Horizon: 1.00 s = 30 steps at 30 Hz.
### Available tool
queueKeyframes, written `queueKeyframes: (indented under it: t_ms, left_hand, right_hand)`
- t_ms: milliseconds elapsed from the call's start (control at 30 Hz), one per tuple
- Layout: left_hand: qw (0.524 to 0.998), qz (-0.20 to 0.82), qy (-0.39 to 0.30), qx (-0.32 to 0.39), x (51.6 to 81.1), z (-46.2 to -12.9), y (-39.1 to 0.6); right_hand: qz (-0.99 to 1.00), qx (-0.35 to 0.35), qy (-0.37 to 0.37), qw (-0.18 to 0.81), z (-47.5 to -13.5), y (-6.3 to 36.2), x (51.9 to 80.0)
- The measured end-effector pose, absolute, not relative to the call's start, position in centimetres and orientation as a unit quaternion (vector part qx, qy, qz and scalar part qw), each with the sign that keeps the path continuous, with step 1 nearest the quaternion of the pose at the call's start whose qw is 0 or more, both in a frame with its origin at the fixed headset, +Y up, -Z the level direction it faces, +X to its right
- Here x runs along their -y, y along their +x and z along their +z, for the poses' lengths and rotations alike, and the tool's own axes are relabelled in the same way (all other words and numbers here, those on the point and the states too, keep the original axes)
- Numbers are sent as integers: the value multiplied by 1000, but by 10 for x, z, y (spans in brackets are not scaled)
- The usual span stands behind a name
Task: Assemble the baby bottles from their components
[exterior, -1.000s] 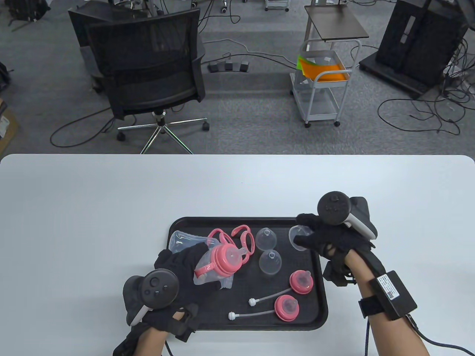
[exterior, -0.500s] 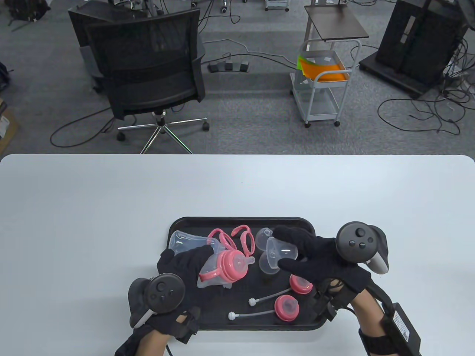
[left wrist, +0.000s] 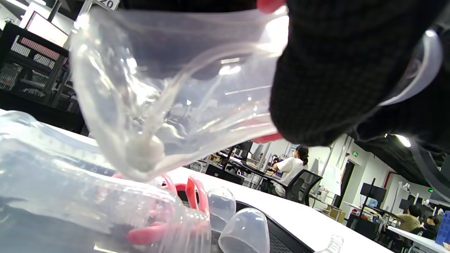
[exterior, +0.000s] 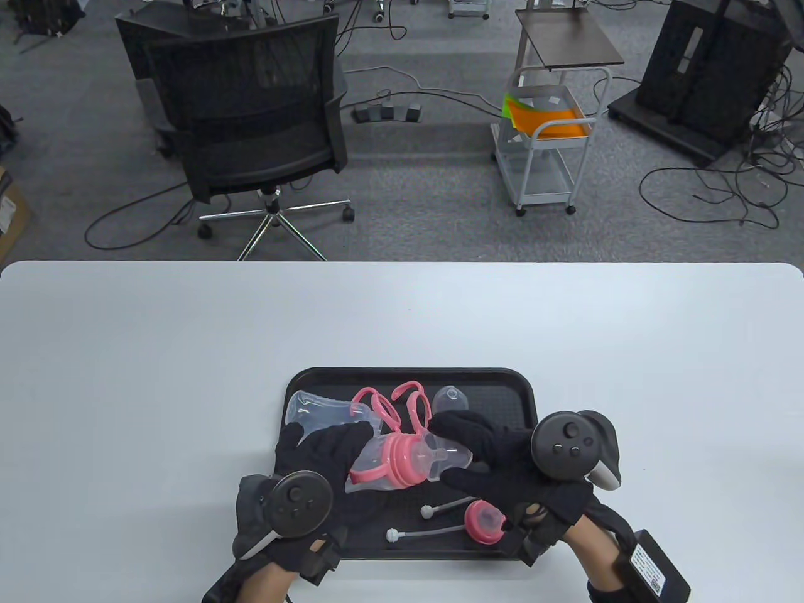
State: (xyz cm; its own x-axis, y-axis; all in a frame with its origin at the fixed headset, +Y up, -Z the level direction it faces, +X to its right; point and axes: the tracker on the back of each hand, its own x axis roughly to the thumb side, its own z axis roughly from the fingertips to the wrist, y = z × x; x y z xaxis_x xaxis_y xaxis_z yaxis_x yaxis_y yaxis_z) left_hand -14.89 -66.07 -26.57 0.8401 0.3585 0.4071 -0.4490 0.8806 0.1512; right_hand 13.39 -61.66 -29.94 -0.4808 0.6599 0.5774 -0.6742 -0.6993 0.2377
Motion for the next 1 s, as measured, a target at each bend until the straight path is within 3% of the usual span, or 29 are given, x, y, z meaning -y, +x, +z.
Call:
queueKeyframes:
  t_ms: [233, 567, 833, 1000]
  left_hand:
    - [951, 201, 131, 194, 659, -263, -145]
    - [953, 179, 150, 195, 658, -260, -143]
    - [956, 146, 158, 201, 655, -256, -136]
    - [951, 105, 205, 207, 651, -249, -133]
  right_hand:
    - [854, 30, 351, 384, -293, 124, 624]
    - [866, 27, 311, 391, -300, 126, 636]
    - [866, 58, 330, 371, -292, 121, 630]
    - [870, 75, 332, 357, -288, 120, 627]
